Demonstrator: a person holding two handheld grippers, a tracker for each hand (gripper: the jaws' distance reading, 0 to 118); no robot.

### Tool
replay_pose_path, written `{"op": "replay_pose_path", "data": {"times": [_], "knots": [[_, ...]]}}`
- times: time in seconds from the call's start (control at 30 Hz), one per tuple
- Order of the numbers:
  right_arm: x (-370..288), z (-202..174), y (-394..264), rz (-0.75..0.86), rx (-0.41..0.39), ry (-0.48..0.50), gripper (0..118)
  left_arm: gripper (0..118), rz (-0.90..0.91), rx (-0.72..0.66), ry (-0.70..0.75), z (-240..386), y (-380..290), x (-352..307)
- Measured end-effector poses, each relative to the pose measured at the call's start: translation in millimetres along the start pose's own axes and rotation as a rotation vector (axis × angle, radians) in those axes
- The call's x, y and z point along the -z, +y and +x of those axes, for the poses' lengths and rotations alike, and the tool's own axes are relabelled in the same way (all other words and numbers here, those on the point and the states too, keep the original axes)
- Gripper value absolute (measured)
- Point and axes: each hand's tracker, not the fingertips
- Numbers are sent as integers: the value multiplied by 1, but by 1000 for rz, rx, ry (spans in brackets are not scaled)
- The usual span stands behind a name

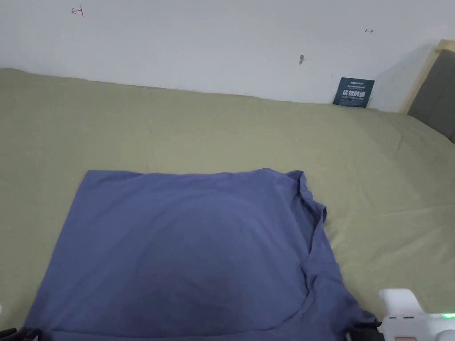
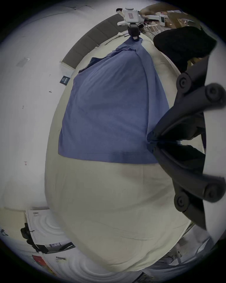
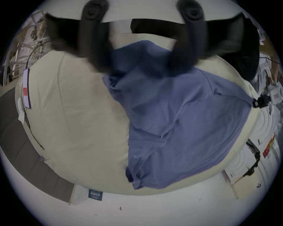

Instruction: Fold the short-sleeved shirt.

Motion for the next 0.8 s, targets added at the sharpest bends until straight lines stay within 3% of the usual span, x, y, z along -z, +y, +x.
{"op": "replay_pose_path", "data": {"times": [0.03, 0.07, 0.1, 0.2, 0.37, 0.63, 0.8], "knots": [[1, -1, -1, -7, 5, 15, 7, 5, 0, -1, 0, -1, 1, -1], [-3, -3, -3, 24, 54, 73, 7, 5, 1, -2, -5, 0, 1, -2], [-9, -5, -4, 45, 64, 44, 7, 5, 3, -3, -5, 2, 2, -5], [-23, -11, -3, 119, 1, 0, 7, 5, 23, -16, -12, -1, 4, -13], [-49, -10, 11, 219, 65, 26, 6, 5, 67, -28, -23, -3, 20, -26], [-45, -5, 95, 275, 78, 39, 7, 5, 88, 29, -4, -2, 102, -7], [-1, -9, 161, 196, 48, 9, 7, 5, 26, 59, 37, -2, 157, 38]]}}
